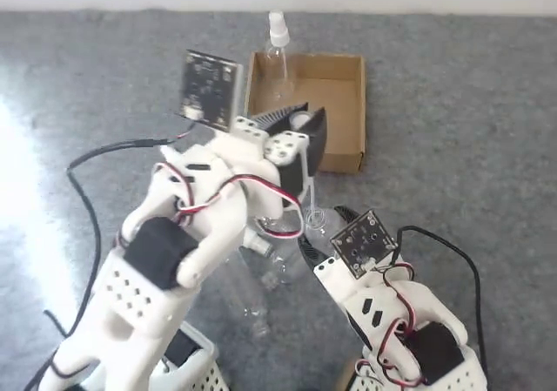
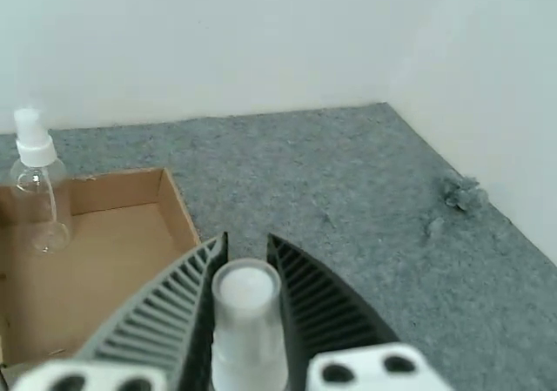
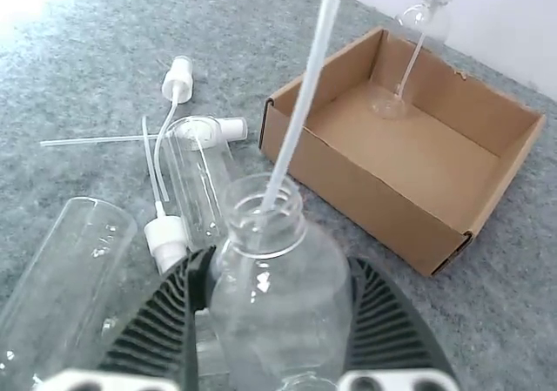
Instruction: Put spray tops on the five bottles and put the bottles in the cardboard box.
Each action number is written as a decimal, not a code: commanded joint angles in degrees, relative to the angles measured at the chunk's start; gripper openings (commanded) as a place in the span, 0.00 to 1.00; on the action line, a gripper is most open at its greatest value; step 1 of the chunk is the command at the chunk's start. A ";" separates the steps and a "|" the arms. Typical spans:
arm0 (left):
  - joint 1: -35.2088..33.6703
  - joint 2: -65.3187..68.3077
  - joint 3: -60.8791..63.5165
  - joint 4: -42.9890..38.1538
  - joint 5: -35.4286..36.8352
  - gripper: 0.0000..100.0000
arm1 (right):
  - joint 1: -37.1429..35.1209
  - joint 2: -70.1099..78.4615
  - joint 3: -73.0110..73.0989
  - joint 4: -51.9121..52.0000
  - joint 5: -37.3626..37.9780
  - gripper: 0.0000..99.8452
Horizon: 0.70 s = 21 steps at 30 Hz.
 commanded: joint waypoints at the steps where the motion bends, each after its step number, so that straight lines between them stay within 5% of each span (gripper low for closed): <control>1: 0.62 -1.67 0.66 -2.55 -0.88 0.01 | -0.13 0.04 -1.76 0.04 0.35 0.07; 14: 0.79 -1.58 2.68 -2.46 -2.29 0.01 | 4.62 0.04 -2.29 -1.63 -0.79 0.07; 21: 6.24 -1.14 4.70 -2.55 -5.71 0.01 | 5.41 0.04 -2.29 -2.15 -3.60 0.07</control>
